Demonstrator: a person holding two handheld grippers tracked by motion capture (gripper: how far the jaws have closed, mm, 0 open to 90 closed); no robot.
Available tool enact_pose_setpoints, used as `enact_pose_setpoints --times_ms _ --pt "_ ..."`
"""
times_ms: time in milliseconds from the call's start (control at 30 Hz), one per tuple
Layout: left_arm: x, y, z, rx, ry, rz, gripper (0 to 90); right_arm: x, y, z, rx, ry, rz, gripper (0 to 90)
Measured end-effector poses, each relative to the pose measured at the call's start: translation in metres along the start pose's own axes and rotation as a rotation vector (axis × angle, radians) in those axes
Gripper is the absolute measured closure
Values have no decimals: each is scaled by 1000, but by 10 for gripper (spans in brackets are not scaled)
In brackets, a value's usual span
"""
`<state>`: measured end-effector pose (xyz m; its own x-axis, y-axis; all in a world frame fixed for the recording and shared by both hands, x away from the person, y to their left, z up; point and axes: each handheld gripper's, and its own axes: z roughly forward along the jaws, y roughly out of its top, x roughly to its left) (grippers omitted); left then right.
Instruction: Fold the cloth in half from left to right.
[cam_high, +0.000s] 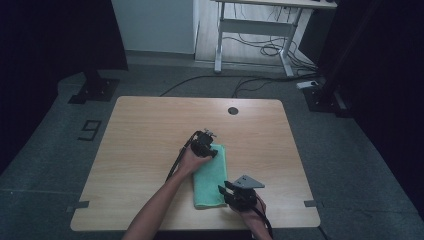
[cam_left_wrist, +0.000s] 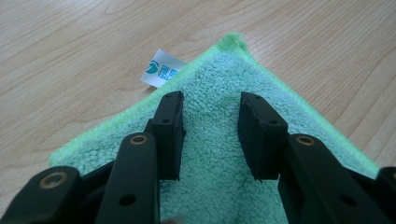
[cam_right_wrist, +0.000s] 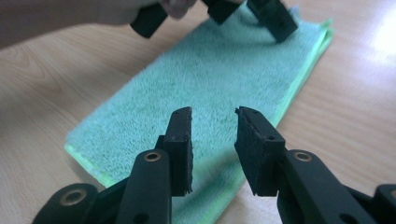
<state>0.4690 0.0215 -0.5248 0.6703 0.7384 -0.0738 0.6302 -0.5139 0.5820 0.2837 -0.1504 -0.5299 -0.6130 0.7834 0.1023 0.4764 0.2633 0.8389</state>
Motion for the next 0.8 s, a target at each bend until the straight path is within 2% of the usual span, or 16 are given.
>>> enact_pose_setpoints --times_ms 100,133,333,533,800 --pt "0 0 0 0 2 -4 612 0 4 -2 -4 4 -5 658" --pt "1 0 0 2 5 -3 612 0 5 1 16 24 -8 658" --pt "2 -2 1 -4 1 -5 612 0 -7 9 74 39 -3 658" --pt "3 -3 1 -7 -3 -5 614 -1 -21 -3 78 24 -11 659" --pt "3 -3 -1 -8 4 0 605 1 -31 -9 91 26 -22 655"
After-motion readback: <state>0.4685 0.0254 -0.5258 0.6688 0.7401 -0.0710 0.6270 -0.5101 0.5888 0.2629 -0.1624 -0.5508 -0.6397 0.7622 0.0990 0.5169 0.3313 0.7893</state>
